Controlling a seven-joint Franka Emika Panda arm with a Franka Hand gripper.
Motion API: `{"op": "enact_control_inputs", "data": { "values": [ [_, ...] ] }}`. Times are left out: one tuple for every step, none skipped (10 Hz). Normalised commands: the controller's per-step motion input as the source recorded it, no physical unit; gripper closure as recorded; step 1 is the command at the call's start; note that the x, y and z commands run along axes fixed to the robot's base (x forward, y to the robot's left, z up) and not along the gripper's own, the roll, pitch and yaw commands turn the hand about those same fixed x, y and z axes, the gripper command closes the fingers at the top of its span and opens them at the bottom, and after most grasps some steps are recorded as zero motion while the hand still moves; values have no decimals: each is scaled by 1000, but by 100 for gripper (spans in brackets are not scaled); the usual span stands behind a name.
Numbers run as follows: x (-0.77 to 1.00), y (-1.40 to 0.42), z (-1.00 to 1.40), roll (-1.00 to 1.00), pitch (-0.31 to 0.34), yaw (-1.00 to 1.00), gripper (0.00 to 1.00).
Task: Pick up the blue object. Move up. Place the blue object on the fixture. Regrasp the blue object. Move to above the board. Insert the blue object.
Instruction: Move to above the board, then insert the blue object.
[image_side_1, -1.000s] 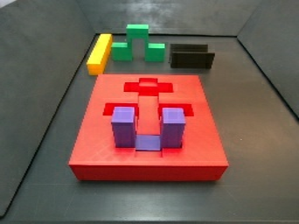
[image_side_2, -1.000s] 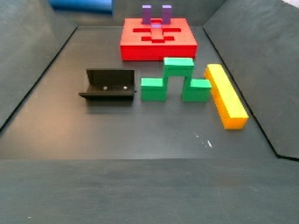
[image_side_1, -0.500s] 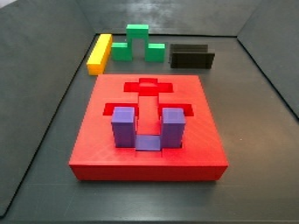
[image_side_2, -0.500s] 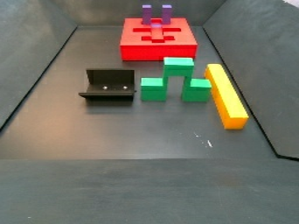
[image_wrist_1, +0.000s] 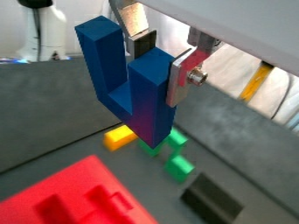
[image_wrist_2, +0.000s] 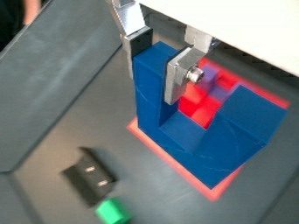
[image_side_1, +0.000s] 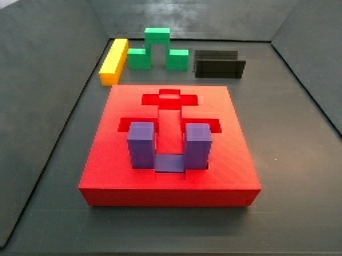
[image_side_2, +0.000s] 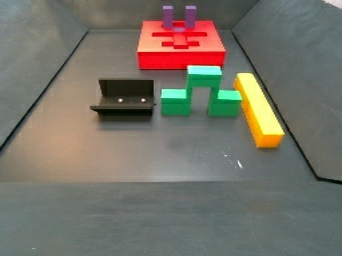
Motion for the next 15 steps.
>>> {"op": "enact_control_inputs", "data": {
  "values": [
    [-121,-81,18,-1000,92,-36,100],
    [-113,-59,25,-1000,76,-34,100],
    [-99,-6,12,-966,43,-22,100],
    [-92,25,6,-681,0,-10,100],
    [-79,27,9,-479,-24,-9,100],
    [-53,17,-4,-279,-37,-7,100],
    [0,0,-69,-76,-34,0,100],
    [254,34,-74,-144,-37,60,100],
    [497,94,0,-250,-36,0,100],
    [671,126,0,-366,-66,-49,100],
    [711,91,0,-360,-76,-103,100],
    [640,100,0,-316,-83,-83,100],
    [549,134,-51,-304,-99,-66,100],
    [569,171,-40,-346,-116,-23,100],
    [623,194,-40,-339,-114,-23,100]
  ]
}}
